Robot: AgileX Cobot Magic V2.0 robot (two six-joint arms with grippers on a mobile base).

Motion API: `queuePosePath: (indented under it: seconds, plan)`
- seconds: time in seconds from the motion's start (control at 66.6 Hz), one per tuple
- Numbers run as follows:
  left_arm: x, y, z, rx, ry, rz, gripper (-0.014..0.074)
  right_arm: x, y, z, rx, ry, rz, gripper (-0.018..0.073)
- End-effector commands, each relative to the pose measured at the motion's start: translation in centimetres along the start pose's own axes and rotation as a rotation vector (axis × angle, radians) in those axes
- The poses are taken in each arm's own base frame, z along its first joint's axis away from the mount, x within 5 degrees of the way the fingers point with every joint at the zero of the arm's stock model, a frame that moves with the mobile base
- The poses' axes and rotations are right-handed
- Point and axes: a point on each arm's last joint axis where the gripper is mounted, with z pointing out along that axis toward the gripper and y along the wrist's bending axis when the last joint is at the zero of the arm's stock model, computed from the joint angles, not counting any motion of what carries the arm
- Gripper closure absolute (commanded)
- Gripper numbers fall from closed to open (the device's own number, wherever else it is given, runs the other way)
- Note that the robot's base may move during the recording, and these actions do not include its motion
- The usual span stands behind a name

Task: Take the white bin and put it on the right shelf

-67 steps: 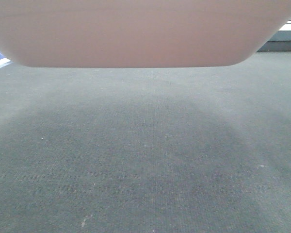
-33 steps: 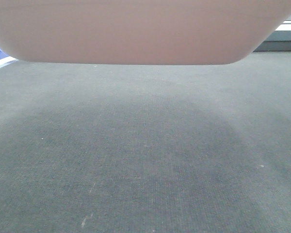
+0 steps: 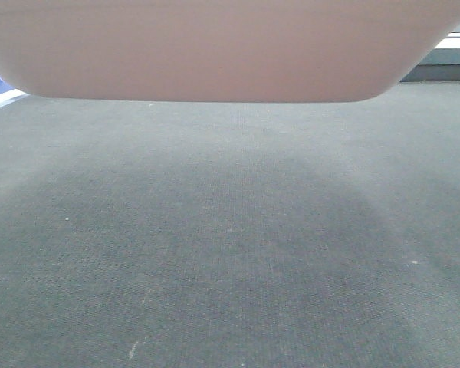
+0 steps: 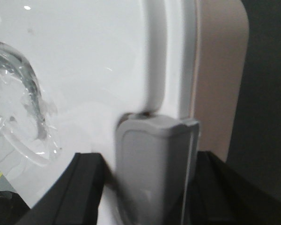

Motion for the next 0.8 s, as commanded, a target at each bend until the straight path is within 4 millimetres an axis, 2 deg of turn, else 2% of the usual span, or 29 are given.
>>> queuePosePath:
  seconds: [0.0,0.781]
  plan:
    - [-1.44,-2.51,-0.75,0.163,-0.101,-0.017,0.0335,-0.57,2.78,-0.87,-0.188,-0.023,-0.013,0.0136]
    - [-1.44,-2.51,-0.75,0.163,-0.101,-0.017,0.0335,-0.57,2.78,-0.87,-0.188,-0.023,-0.013,0.0136]
